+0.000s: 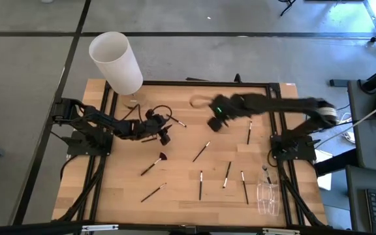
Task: Put items in baskets/containers
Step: Put the foundation brush into the transparent organizer
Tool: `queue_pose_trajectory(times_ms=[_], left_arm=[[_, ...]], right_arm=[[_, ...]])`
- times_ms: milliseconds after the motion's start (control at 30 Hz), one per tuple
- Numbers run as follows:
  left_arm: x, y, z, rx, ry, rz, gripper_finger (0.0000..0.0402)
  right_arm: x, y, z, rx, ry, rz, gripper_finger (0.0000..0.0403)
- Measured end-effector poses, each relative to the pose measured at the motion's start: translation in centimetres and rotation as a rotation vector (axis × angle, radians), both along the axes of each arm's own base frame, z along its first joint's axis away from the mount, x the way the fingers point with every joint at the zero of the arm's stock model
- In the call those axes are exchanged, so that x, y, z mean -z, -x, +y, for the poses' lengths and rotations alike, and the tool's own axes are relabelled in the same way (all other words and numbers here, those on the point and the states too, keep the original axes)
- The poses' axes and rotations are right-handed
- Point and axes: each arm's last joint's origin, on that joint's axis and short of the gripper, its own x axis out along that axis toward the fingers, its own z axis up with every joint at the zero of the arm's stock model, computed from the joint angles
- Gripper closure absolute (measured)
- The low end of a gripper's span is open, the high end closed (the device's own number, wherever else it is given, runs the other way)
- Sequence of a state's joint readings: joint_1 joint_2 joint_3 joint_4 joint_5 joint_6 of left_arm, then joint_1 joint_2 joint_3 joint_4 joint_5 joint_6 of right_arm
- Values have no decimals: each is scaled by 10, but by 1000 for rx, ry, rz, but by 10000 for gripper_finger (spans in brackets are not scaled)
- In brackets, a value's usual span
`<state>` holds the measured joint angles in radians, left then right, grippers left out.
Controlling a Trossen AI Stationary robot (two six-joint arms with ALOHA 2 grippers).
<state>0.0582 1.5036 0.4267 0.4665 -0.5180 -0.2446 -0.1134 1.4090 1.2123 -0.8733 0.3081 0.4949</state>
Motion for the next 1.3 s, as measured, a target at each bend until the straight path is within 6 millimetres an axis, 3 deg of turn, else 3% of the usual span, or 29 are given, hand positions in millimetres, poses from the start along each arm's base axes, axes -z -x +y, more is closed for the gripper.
queue_pose_trajectory(times_ms=[233,333,467,833,1067,1300], left_arm=[[-1,0,-5,-34,-42,2,261],[-1,1,-3,-63,-82,15,261],[-1,2,0,-82,-95,20,261],[1,3,-2,-92,-77,33,261],[4,5,-5,-96,-70,57,261],[3,5,-4,-110,-70,53,261]], right_arm=[[-13,94,79,-93,-83,-172,354],[-14,129,96,-120,-156,-231,341],[-4,157,109,-173,-209,-223,343],[22,184,159,-215,-344,-117,344],[39,193,189,-279,-179,-161,349],[59,192,204,-246,-113,-72,340]])
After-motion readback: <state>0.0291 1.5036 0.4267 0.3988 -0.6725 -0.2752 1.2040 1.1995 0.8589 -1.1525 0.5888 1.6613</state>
